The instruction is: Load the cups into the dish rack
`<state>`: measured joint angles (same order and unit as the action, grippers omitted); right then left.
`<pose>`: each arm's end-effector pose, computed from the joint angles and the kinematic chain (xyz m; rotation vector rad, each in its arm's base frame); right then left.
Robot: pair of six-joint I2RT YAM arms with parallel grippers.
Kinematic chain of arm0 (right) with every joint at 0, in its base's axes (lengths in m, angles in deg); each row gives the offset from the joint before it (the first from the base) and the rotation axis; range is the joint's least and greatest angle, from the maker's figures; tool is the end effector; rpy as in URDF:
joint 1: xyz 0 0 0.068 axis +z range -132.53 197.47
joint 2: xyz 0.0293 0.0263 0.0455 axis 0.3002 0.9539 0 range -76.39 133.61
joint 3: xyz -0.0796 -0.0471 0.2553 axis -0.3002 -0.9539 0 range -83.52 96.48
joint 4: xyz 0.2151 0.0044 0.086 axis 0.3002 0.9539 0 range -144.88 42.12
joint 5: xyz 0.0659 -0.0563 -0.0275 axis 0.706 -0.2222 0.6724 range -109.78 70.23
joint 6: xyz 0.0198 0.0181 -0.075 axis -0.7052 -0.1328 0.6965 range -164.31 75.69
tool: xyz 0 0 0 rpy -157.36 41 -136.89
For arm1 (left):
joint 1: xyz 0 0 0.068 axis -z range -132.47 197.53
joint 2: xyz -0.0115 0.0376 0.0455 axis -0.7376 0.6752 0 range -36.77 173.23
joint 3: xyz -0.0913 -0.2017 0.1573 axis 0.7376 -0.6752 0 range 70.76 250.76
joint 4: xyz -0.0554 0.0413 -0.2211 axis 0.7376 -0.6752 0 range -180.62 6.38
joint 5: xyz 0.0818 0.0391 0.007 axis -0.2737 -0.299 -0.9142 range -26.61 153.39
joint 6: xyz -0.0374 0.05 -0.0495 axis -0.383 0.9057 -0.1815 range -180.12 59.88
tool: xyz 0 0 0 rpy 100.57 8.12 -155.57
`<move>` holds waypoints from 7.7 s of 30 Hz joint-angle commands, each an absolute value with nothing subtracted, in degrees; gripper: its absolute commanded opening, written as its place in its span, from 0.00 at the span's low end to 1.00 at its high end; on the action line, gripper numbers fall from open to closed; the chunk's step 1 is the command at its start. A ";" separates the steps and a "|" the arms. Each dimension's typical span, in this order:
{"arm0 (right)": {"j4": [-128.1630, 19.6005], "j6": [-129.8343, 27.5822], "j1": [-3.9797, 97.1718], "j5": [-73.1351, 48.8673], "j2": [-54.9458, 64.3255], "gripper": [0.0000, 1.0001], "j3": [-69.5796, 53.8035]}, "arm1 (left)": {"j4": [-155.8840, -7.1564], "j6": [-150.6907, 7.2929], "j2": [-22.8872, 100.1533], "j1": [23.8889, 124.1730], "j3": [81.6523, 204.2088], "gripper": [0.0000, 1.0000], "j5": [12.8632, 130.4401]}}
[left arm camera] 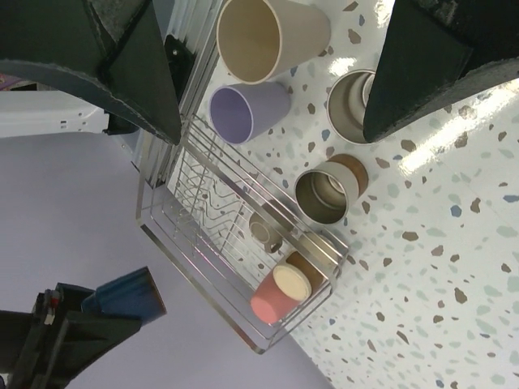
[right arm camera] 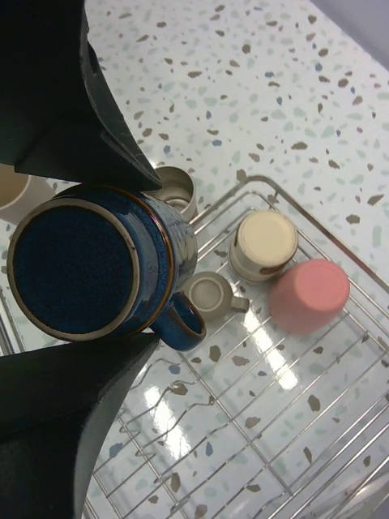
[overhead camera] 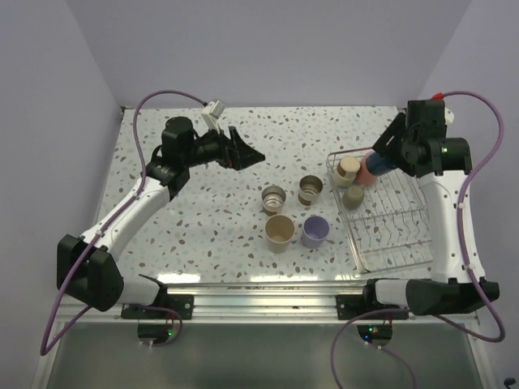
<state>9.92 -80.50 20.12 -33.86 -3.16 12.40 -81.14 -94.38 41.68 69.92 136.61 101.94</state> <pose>0.2224 -0.0065 0.4084 0.7763 2.1436 0.0710 0.2740 -0.1593 0.3605 0.3418 1.8649 -1.2832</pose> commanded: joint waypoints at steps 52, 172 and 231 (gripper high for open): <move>-13.30 -88.25 12.64 -50.63 23.54 0.00 -8.72 | -82.57 -86.57 44.88 68.80 137.91 0.94 101.71; -66.48 -127.37 33.02 11.60 0.25 0.98 -1.26 | -30.45 -135.89 62.81 73.63 153.12 0.00 103.03; -13.13 -77.55 14.57 -18.00 2.26 0.00 12.19 | -98.30 -92.91 38.56 73.11 146.36 1.00 83.17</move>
<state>-18.43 -87.12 15.12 -7.90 0.80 7.39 -91.63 -98.58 42.47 73.40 147.91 87.84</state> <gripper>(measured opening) 0.686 0.997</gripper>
